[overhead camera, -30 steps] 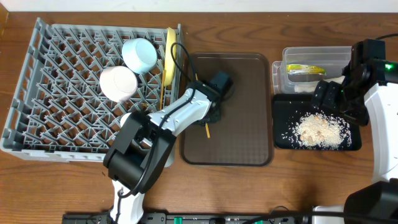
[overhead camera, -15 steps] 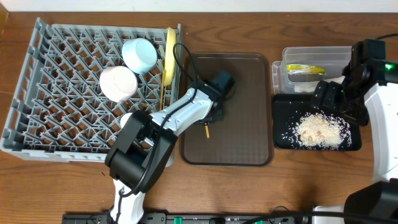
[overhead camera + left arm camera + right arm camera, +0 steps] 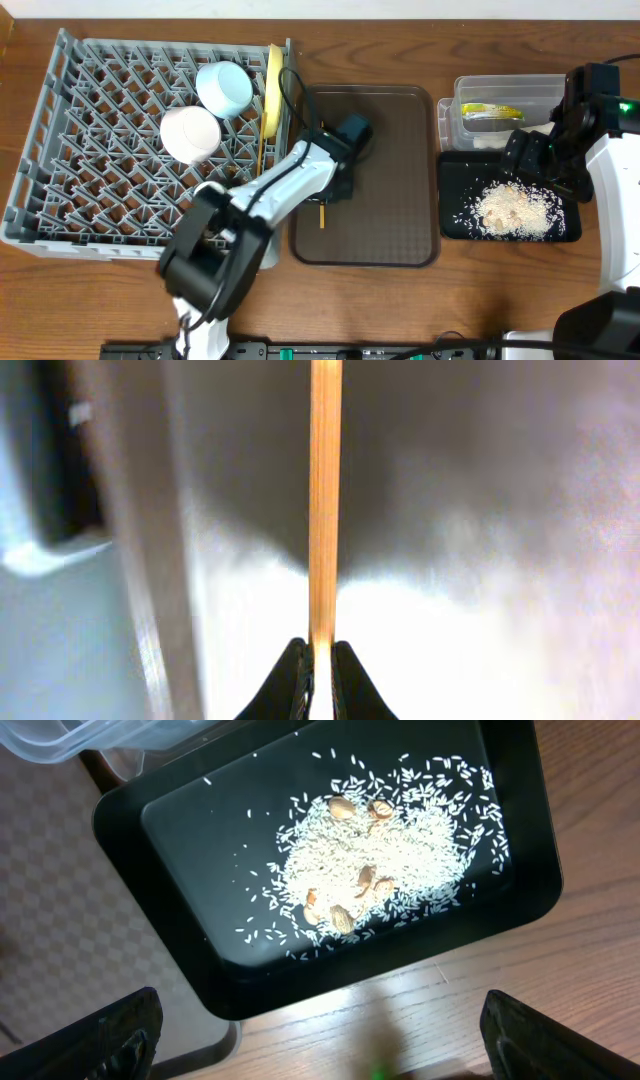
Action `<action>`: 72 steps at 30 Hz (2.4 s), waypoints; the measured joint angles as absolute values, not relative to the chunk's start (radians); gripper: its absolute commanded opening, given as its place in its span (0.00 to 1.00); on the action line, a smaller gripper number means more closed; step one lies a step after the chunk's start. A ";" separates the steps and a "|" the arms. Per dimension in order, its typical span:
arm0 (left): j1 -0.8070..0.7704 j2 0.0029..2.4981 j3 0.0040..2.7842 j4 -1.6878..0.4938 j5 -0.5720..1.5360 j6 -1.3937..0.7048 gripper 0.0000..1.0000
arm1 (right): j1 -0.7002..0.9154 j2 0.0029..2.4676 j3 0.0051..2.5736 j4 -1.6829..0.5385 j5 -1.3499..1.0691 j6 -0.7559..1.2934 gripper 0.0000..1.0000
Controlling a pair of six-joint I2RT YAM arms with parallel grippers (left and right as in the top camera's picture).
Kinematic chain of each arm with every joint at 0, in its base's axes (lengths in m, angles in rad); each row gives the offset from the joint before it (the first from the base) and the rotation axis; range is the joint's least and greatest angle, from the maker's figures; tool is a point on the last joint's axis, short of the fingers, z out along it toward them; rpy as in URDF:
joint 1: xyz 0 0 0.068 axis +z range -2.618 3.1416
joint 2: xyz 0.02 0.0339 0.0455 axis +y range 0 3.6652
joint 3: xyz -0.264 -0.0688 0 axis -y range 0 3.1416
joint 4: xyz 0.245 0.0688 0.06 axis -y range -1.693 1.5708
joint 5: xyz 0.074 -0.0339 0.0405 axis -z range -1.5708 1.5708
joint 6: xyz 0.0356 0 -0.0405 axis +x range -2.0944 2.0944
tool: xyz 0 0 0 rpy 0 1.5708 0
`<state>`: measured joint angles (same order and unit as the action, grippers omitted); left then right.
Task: Sort waste into correct bins and load items into the dishwasher
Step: 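Carry the chopstick left, insert it into the rack and release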
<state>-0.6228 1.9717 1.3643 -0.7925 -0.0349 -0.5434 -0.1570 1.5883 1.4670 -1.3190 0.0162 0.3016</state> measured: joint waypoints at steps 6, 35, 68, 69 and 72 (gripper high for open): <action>-0.623 1.757 1.364 -0.923 -0.029 -0.434 0.08 | -0.157 1.588 1.467 -1.317 0.016 0.302 0.99; -0.297 1.438 1.363 -1.010 -0.029 -0.206 0.08 | -0.157 1.588 1.467 -1.317 0.016 0.302 0.99; -0.296 1.547 1.336 -0.960 0.033 -0.160 0.80 | -0.149 1.588 1.467 -1.152 -0.101 0.208 0.99; -0.296 1.517 1.336 -0.953 0.040 -0.156 0.81 | -0.146 1.588 1.467 -1.110 -0.130 0.192 0.99; -0.291 1.439 1.338 -0.938 0.054 -0.152 0.82 | -0.132 1.588 1.467 -1.004 -0.183 0.162 0.99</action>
